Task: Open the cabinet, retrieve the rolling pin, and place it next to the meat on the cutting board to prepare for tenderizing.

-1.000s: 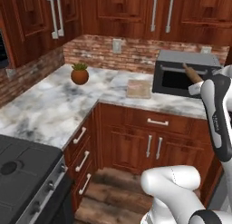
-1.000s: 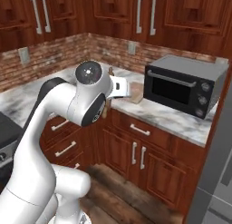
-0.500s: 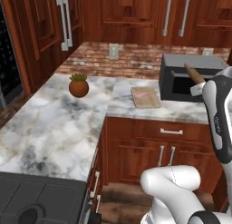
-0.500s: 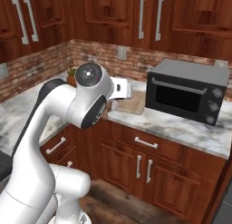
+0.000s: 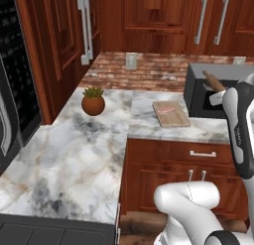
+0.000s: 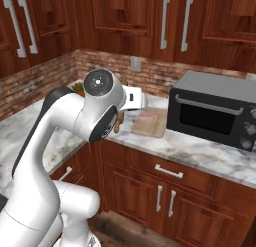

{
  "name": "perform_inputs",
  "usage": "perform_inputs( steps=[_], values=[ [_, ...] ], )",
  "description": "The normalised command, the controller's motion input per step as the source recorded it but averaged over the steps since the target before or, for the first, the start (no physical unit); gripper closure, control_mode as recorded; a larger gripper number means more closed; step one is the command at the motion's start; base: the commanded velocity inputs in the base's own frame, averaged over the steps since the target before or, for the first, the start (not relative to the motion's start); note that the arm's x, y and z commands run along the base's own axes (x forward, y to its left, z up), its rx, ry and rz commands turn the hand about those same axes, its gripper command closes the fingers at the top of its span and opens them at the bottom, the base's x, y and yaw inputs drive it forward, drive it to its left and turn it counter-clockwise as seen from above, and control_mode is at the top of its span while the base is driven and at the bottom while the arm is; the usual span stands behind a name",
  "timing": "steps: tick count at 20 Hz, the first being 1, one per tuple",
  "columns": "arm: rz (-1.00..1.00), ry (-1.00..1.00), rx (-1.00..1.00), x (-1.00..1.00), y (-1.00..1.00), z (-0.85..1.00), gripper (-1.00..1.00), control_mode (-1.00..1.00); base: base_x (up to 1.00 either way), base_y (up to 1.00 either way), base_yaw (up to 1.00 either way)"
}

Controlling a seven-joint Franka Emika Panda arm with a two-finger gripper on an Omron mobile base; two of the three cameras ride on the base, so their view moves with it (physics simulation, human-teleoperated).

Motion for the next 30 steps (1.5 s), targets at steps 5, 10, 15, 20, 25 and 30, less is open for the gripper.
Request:
perform_inputs(
  steps=[5, 10, 15, 20, 25, 30],
  values=[
    [0.00, 0.00, 0.00, 0.00, 0.00, 0.00, 1.00, 1.00, 0.43, 0.00, -0.05],
    [0.00, 0.00, 0.00, 0.00, 0.00, 0.00, 1.00, 1.00, 0.35, -0.01, -0.03],
    [0.00, 0.00, 0.00, 0.00, 0.00, 0.00, 1.00, 1.00, 0.27, 0.00, -0.01],
    [0.00, 0.00, 0.00, 0.00, 0.00, 0.00, 1.00, 1.00, 0.47, 0.00, 0.00],
    [0.00, 0.00, 0.00, 0.00, 0.00, 0.00, 1.00, 1.00, 0.76, 0.00, 0.00],
    [0.00, 0.00, 0.00, 0.00, 0.00, 0.00, 1.00, 1.00, 0.57, 0.04, 0.00]
  ],
)
